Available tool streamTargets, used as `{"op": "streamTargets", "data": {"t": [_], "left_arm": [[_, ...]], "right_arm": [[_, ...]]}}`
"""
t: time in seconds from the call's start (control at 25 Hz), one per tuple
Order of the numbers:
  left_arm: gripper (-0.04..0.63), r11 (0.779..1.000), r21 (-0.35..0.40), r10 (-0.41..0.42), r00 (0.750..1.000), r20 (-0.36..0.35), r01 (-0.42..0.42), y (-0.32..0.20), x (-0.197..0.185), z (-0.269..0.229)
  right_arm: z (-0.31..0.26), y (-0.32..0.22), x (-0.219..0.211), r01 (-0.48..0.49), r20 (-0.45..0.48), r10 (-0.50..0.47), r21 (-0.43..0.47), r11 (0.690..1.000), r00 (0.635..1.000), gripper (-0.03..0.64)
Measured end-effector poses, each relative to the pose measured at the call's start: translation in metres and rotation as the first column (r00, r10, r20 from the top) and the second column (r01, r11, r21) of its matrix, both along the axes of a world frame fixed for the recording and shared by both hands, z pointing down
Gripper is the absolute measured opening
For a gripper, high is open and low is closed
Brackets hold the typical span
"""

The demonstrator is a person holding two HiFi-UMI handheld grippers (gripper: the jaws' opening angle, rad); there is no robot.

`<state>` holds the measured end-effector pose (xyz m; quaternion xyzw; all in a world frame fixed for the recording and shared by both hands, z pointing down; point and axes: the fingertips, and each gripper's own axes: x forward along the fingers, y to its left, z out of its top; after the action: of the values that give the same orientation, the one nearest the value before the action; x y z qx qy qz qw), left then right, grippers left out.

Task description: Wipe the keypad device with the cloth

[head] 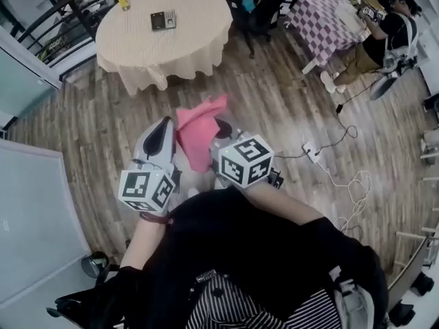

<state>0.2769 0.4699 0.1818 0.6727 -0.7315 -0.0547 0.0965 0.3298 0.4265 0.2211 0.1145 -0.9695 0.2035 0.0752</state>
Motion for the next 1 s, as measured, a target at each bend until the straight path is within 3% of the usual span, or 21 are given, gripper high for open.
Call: {"op": "streamTargets", "data": {"t": [0.12, 0.36, 0.64, 1.0], "left_arm": [[-0.003, 0.999, -0.026, -0.025, 1.0, 0.0, 0.025, 0.005, 0.001, 0.013], [-0.002, 0.999, -0.004, -0.049, 0.999, 0.011, 0.049, 0.003, 0.02, 0.023], [-0.002, 0.996, -0.092, 0.026, 0.999, 0.019, -0.024, -0.017, 0.051, 0.041], [0.0, 0.994, -0.099, 0.057, 0.998, 0.037, -0.053, -0.06, 0.102, 0.053]], "right_arm": [[0.015, 0.009, 0.003, 0.005, 0.001, -0.004, -0.014, 1.0, 1.0, 0.064], [0.028, 0.013, 0.011, 0.033, 0.039, -0.032, -0.013, 0.999, 0.999, 0.064], [0.038, 0.009, 0.024, 0.06, 0.075, -0.054, -0.081, 0.995, 0.996, 0.064], [0.052, -0.029, 0.075, 0.042, 0.087, -0.034, -0.091, 0.995, 0.996, 0.064]]}}
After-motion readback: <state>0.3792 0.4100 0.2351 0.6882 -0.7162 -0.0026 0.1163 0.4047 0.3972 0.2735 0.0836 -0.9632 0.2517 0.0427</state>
